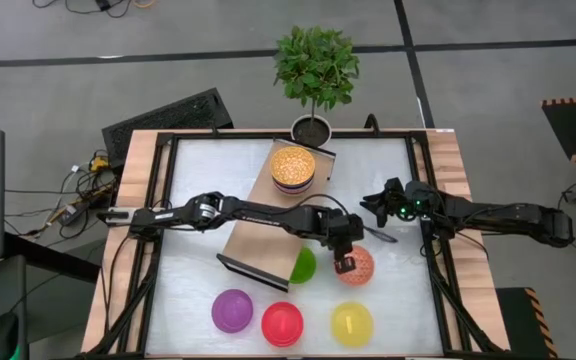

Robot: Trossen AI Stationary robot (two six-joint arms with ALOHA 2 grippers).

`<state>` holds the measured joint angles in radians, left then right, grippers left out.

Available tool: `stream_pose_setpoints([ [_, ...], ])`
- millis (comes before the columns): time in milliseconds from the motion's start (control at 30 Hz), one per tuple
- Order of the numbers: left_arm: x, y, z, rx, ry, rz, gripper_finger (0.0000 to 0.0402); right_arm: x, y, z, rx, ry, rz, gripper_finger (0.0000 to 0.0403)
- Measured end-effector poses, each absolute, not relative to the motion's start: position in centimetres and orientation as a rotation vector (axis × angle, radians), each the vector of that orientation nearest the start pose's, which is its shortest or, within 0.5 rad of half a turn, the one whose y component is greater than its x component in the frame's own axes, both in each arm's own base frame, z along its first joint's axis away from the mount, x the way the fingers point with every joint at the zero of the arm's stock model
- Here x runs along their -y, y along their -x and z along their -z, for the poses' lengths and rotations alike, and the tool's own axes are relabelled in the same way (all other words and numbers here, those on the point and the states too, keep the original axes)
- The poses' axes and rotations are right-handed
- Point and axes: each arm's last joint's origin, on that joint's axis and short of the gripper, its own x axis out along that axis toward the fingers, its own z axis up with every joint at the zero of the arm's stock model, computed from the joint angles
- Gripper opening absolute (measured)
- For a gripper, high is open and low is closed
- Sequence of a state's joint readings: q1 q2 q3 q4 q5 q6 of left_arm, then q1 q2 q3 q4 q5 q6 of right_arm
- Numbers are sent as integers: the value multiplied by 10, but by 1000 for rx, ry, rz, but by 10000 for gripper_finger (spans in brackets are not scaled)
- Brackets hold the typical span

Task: Place and stack bowls onto a shelf
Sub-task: Stack the orange patterned bowl on top of the yellow patterned bowl on the shelf

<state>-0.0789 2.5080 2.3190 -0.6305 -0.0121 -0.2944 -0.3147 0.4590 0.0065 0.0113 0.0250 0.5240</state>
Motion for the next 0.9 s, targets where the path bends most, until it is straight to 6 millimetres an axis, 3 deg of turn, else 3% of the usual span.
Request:
stream_pose_setpoints([
  [233,30,-537,-259,-732,391,-71,1,37,-111,-126,-346,-576,444,164],
  [433,25,-507,-338,-572,400,-34,1,37,-111,-125,-348,-575,445,164],
  [567,23,-472,-400,-435,309,-77,0,37,-111,-125,-348,-575,446,164],
  [700,9,-424,-451,-360,195,-255,0,37,-111,-125,-348,-575,446,164],
  [800,-10,-389,-471,-390,124,-465,0,37,-111,-125,-347,-575,446,164],
  [900,-37,-370,-472,-462,132,-581,0,37,-111,-125,-347,-575,446,164],
])
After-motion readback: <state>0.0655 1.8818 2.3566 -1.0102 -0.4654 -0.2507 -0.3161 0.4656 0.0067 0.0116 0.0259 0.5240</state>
